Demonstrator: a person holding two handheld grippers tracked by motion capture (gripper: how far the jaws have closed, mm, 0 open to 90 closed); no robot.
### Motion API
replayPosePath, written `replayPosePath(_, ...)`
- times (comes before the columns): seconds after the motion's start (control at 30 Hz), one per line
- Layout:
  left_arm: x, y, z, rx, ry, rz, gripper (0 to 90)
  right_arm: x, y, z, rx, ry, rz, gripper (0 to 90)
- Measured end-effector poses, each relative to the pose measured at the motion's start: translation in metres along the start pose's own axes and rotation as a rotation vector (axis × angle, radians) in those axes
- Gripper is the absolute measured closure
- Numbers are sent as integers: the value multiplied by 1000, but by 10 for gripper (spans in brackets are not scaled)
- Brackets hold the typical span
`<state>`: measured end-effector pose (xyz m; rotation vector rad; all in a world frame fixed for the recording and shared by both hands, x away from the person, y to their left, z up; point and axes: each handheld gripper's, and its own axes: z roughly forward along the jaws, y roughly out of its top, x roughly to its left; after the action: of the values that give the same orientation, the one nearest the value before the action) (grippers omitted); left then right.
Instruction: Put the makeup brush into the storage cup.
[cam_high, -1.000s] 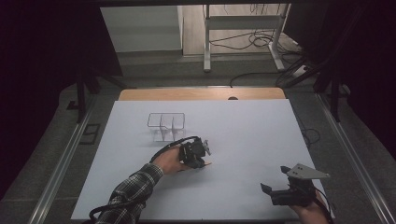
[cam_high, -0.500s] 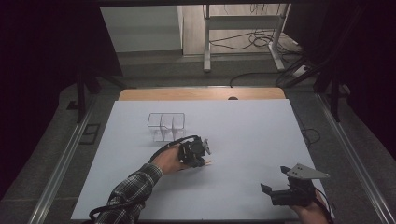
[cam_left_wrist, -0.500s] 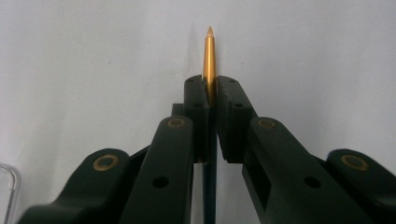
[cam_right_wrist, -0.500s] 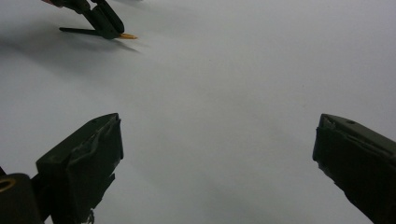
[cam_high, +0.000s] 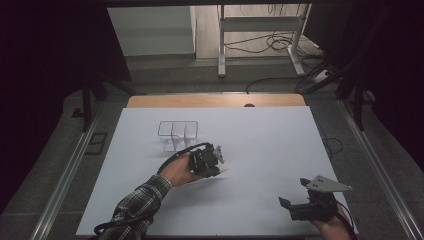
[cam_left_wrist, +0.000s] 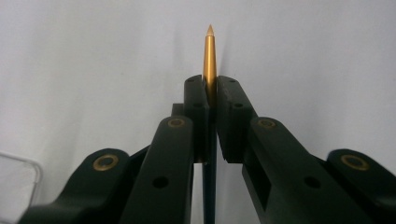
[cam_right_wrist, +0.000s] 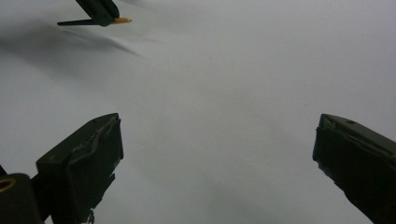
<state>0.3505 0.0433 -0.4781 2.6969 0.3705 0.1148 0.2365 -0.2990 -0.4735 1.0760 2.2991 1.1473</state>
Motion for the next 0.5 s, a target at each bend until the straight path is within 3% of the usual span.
replayPosePath(0.5, 1, -6, -24, -93, 34, -38, 840, 0, 0, 0, 6, -1, -2, 21)
